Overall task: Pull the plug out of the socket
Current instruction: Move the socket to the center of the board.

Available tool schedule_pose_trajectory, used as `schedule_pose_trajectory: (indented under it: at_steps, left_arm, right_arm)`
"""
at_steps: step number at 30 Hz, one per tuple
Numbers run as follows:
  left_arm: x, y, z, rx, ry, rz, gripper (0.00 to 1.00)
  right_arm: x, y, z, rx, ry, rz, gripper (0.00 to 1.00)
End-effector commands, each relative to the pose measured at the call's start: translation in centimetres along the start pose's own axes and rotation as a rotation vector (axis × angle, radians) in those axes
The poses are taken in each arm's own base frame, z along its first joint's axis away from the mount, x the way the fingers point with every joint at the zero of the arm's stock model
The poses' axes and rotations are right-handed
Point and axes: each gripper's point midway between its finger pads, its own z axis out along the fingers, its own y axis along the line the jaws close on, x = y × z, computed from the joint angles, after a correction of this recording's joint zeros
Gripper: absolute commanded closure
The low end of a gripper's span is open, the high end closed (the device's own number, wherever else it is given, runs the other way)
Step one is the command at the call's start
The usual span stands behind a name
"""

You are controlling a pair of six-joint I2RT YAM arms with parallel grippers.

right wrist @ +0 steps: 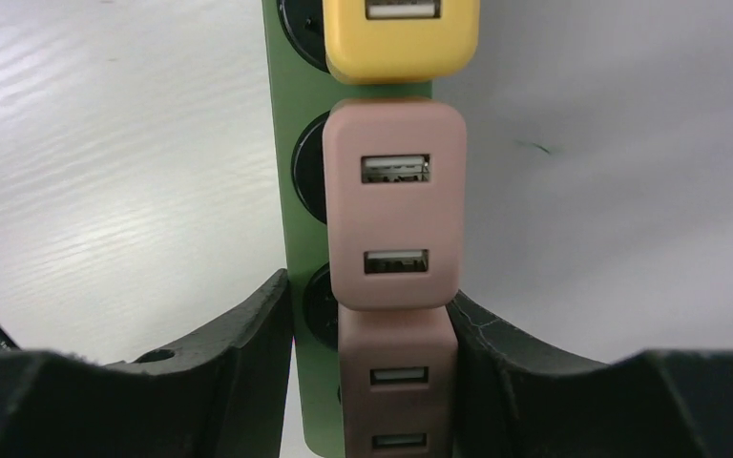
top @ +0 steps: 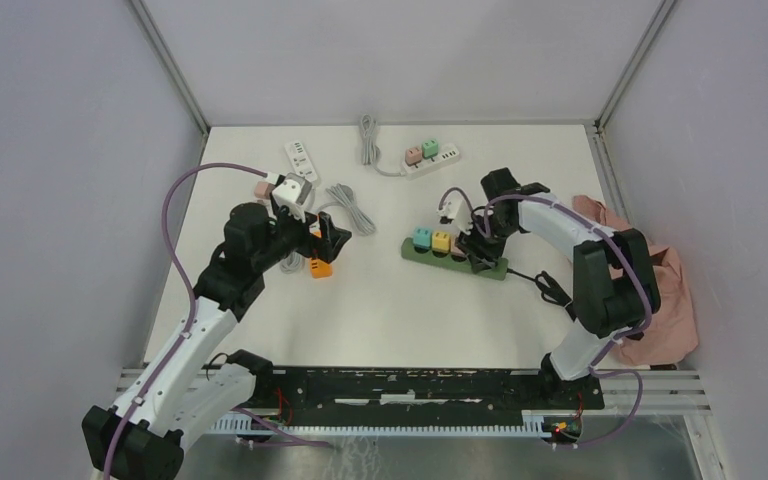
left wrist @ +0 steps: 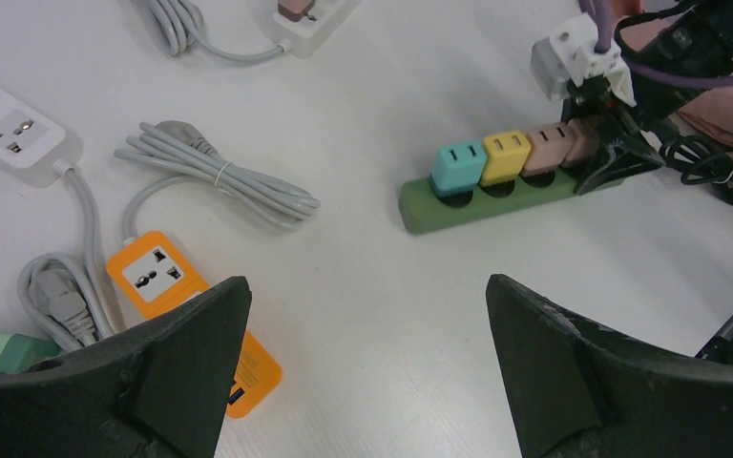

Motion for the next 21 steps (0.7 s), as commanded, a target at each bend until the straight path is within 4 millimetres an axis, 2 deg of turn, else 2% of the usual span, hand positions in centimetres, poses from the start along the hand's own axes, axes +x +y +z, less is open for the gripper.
schedule_pose_trajectory:
  at_steps: [1, 8, 11, 16, 21]
  left_arm:
    - [-1.8, -0.6, -0.2, 0.039, -0.073, 0.050, 0.01]
    - [-1.7, -1.1, -0.1, 0.074, -0.070, 0.055, 0.01]
    - [-1.6, -1.4, 0.0, 0.094, -0.069, 0.057, 0.01]
    - [-1.5, -1.8, 0.0, 0.116, -0.068, 0.066, 0.01]
    - [-1.5, -1.9, 0.0, 0.125, -0.069, 0.072, 0.01]
  right_arm:
    - [-2.9, 3.4, -0.3, -0.089, -0.084, -0.243, 0.92]
    - [-3.1, 8.6, 2.1, -0.185, 0.008, -0.563, 0.91]
    - [-3.5, 10.0, 2.9, -0.174, 0.039, -0.666, 0.84]
    - [-3.9, 11.3, 3.8, -0.160, 0.087, -0.720, 0.64]
    - [-4.6, 10.7, 3.4, -0.101, 0.097, -0.675, 0.32]
